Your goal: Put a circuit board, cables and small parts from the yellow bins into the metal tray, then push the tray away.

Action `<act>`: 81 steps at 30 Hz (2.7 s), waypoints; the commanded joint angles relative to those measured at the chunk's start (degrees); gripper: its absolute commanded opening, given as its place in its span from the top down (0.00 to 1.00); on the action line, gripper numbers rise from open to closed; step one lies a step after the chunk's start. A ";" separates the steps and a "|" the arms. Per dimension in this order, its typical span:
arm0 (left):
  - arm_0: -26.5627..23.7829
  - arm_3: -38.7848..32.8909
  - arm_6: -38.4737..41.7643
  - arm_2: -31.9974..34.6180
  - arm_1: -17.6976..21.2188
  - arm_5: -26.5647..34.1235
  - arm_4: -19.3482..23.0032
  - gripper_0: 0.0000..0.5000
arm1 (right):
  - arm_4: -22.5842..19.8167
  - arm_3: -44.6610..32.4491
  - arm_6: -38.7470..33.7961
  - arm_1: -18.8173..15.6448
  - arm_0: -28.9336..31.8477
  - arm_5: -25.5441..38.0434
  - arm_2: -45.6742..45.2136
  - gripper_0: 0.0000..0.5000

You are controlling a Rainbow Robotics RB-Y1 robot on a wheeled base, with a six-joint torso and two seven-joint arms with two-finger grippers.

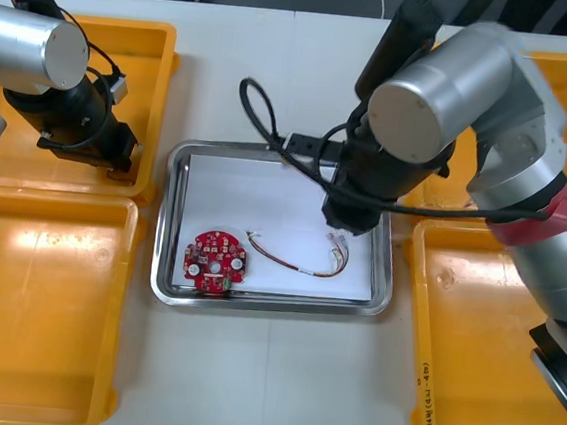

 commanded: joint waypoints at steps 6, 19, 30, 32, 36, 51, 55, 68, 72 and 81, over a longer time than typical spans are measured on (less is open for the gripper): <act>0.46 -0.52 -2.05 -0.46 -1.42 -1.60 -1.33 0.07 | -1.74 -0.61 -9.69 -5.12 -5.56 3.71 -8.03 0.04; 3.18 -0.52 -2.93 -0.46 -2.04 -3.71 -2.38 0.10 | 0.29 0.18 -15.41 -12.86 -6.70 6.66 -14.54 0.04; 3.36 -0.43 -2.93 -0.46 -2.04 -3.27 -3.09 1.00 | -0.33 6.86 -12.86 -16.37 -6.79 4.51 -17.35 0.04; 3.36 -0.52 -2.93 -0.46 -2.04 -3.18 -3.26 1.00 | -0.24 9.05 -12.68 -17.16 -6.79 3.01 -17.44 0.04; 2.74 -0.52 -2.84 0.60 -1.78 -3.10 -3.35 1.00 | -0.24 12.39 -13.03 -18.13 -6.79 0.46 -18.23 0.04; 2.39 -13.53 -1.96 10.09 1.83 8.59 -3.26 1.00 | 4.50 22.59 -24.99 -19.36 -6.96 -4.11 -22.01 0.04; 2.39 -16.78 -1.26 13.25 1.83 11.93 -3.00 1.00 | 4.15 25.05 -28.94 -19.45 -6.96 -6.39 -22.71 0.04; -1.13 -26.19 11.66 16.42 1.83 18.75 -0.54 1.00 | 3.54 32.78 -45.55 -18.57 -6.88 -10.17 -22.71 0.04; -2.01 -28.21 18.34 13.52 1.83 18.75 0.17 1.00 | 3.45 34.37 -51.70 -18.13 -6.79 -10.17 -22.71 0.04; -6.22 -29.00 31.35 4.29 1.83 18.75 4.03 1.00 | 3.27 35.07 -60.76 -16.20 -6.79 -13.16 -22.62 0.04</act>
